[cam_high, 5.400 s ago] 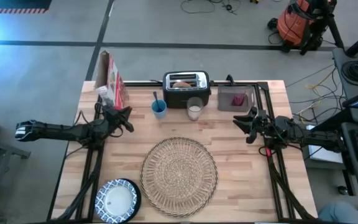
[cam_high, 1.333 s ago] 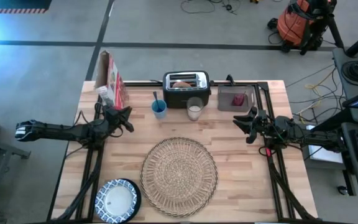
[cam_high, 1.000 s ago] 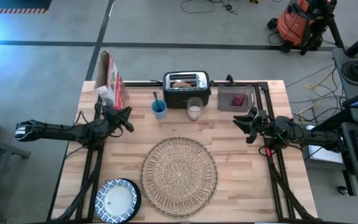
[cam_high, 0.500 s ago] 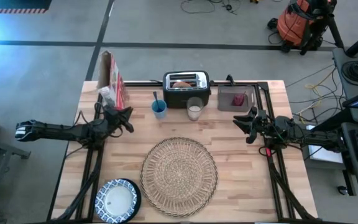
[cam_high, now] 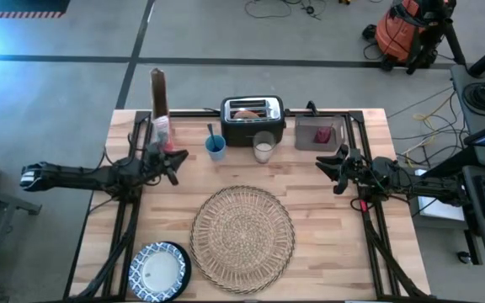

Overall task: Arrange a breakfast setting
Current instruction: Move the brown mat to the center of the table

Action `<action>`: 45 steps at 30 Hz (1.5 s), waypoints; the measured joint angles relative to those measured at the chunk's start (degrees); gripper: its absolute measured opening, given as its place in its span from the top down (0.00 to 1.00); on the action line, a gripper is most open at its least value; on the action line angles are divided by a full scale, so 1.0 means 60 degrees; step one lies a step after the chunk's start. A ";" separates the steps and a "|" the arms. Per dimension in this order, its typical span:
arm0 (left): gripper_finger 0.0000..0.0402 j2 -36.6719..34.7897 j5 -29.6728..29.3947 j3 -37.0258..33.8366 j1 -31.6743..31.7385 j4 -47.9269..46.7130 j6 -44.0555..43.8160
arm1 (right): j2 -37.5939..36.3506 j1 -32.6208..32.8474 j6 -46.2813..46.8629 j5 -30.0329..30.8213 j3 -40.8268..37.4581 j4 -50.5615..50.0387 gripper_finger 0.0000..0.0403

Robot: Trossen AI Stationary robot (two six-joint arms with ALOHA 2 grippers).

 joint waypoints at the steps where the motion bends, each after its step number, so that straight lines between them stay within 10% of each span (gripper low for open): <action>1: 0.91 0.0029 0.0014 0.0224 0.0000 -0.0377 0.0000 | 0.0003 0.0002 0.0000 0.0000 0.0000 0.0000 0.72; 18: 0.91 0.1640 -0.0211 0.4692 0.0004 -0.8217 -0.2872 | 0.0003 0.0000 0.0000 0.0000 0.0000 0.0000 0.72; 45: 0.91 0.5777 0.4735 0.6327 -0.0025 -0.9541 -0.3273 | 0.0000 0.0002 0.0000 0.0000 0.0000 0.0000 0.72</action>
